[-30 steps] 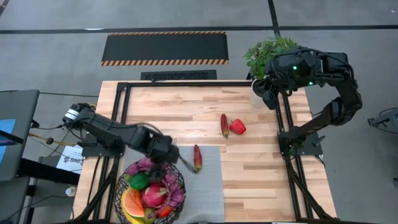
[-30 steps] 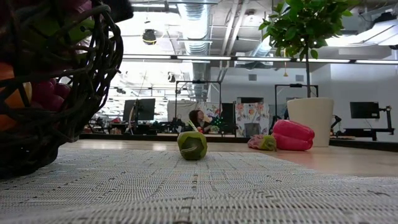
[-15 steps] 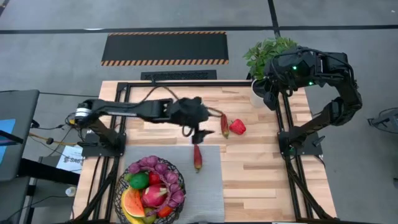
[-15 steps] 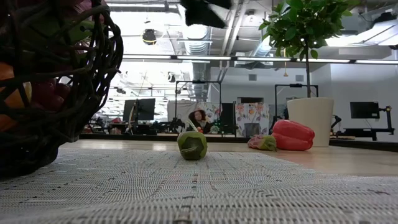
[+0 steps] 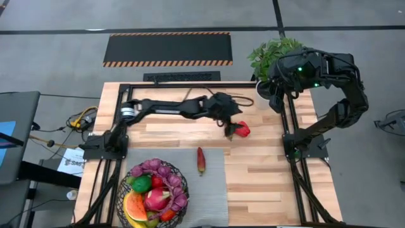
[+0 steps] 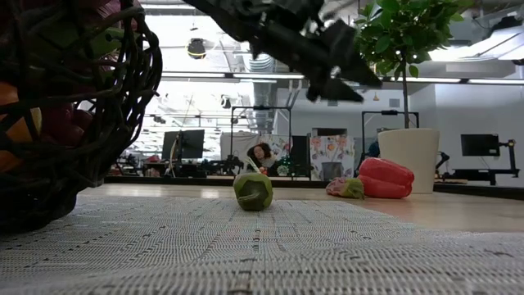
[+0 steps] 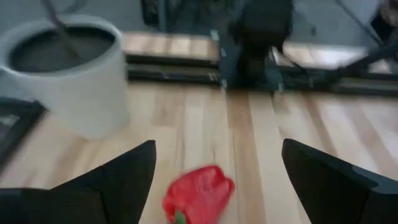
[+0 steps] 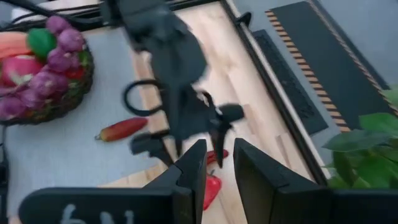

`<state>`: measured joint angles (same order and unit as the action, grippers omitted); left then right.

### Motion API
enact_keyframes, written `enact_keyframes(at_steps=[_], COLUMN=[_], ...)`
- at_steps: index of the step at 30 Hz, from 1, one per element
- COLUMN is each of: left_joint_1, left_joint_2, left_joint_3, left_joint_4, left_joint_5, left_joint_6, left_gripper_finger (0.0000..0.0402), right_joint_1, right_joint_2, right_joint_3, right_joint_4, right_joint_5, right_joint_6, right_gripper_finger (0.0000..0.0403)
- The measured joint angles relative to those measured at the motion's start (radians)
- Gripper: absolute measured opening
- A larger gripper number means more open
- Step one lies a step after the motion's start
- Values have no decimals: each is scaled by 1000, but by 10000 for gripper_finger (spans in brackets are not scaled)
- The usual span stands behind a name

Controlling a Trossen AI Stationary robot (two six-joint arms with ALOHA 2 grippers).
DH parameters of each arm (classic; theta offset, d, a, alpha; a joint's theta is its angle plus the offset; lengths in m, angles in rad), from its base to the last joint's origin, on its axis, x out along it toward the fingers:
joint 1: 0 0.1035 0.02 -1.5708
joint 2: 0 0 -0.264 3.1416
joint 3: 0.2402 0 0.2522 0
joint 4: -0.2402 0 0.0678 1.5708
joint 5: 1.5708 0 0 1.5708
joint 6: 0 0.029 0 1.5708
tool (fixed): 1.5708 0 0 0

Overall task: Build produce basket
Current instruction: Put the red bell pepper into the black wire basket

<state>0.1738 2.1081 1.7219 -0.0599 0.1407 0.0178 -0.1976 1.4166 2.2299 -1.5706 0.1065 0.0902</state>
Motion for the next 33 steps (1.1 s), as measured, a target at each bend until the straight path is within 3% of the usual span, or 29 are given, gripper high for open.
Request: enact_keyframes(at_steps=[8, 13, 22, 33], left_joint_1=[0, 0, 1, -14], left_joint_2=[246, 333, 397, 431], left_joint_3=[279, 386, 404, 403], left_joint_4=[-33, -63, -181, -343], left_joint_5=[96, 116, 143, 56], left_joint_6=[120, 185, 250, 241], left_gripper_finger=[332, 332, 332, 332], right_joint_1=[-1, -1, -1, -1], right_joint_2=[0, 0, 0, 0], right_joint_3=[0, 0, 0, 0], right_joint_4=[0, -1, -1, -1], right_joint_5=[0, -1, -1, -1], right_joint_6=[-21, -21, -24, -23], right_gripper_finger=[104, 104, 104, 104])
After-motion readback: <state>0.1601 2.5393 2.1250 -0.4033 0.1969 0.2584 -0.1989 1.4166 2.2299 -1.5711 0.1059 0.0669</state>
